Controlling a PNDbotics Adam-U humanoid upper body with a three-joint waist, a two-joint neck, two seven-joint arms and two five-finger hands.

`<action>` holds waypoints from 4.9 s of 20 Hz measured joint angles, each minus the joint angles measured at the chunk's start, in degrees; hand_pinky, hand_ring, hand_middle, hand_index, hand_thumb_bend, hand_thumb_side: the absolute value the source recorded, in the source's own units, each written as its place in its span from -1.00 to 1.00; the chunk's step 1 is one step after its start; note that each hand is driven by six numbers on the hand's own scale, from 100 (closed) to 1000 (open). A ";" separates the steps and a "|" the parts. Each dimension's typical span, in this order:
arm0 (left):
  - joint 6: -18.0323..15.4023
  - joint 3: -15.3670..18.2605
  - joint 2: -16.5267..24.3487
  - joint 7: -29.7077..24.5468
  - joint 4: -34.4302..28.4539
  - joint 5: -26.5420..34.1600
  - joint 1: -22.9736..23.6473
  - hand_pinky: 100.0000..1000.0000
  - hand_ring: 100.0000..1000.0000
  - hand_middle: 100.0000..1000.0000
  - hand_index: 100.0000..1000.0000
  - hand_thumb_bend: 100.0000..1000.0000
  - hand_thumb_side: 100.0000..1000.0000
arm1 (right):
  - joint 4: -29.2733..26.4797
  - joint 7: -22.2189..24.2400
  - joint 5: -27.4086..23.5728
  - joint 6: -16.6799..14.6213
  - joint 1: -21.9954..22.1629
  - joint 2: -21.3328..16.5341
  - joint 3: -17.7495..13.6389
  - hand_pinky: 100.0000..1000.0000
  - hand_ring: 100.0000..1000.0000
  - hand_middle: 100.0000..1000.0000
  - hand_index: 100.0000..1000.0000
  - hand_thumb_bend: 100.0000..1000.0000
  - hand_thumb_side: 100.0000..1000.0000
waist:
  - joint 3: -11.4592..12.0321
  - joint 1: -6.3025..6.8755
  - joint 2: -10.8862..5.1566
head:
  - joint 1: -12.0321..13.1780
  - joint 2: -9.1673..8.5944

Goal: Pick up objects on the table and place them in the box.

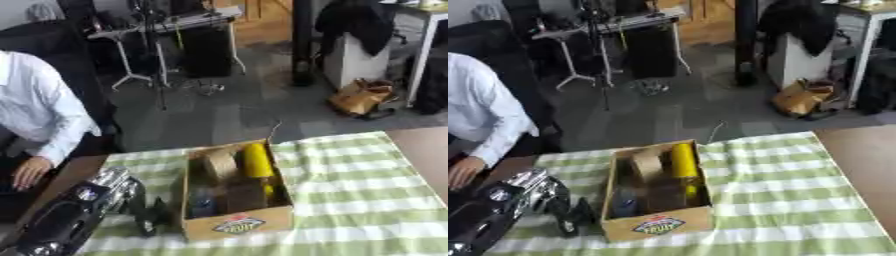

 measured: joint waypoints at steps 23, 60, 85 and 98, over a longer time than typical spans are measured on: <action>1.23 1.09 -1.78 0.05 1.72 0.44 -0.93 -0.07 0.17 0.15 0.35 -0.42 0.58 | 0.00 -0.06 0.08 0.06 -0.45 0.44 0.29 0.79 1.00 0.81 0.74 -1.00 1.00 | -0.74 0.08 0.28 | 0.34 -0.67; 0.20 1.42 -2.26 -0.11 -3.12 -1.01 -2.01 -0.50 -0.30 -0.41 -0.04 -0.61 0.26 | 0.00 -0.22 -0.01 0.22 -0.45 0.45 0.31 0.80 1.00 0.80 0.74 -1.00 1.00 | -0.23 0.06 0.22 | 0.41 -0.97; 4.50 2.82 2.27 -0.11 -9.11 -1.63 -6.19 -0.51 -0.30 -0.40 -0.04 -0.64 0.29 | 0.00 -0.25 -0.01 0.25 0.18 0.41 0.31 0.80 1.00 0.80 0.74 -1.00 1.00 | 1.44 0.05 -0.96 | -0.98 -0.65; 3.31 1.83 2.63 -0.13 -16.50 -1.83 -13.36 -0.48 -0.29 -0.40 0.02 -0.66 0.32 | 0.00 -0.25 -0.55 0.25 0.70 -0.20 0.28 0.80 1.00 0.80 0.74 -1.00 1.00 | 1.86 0.60 -2.28 | -1.55 0.06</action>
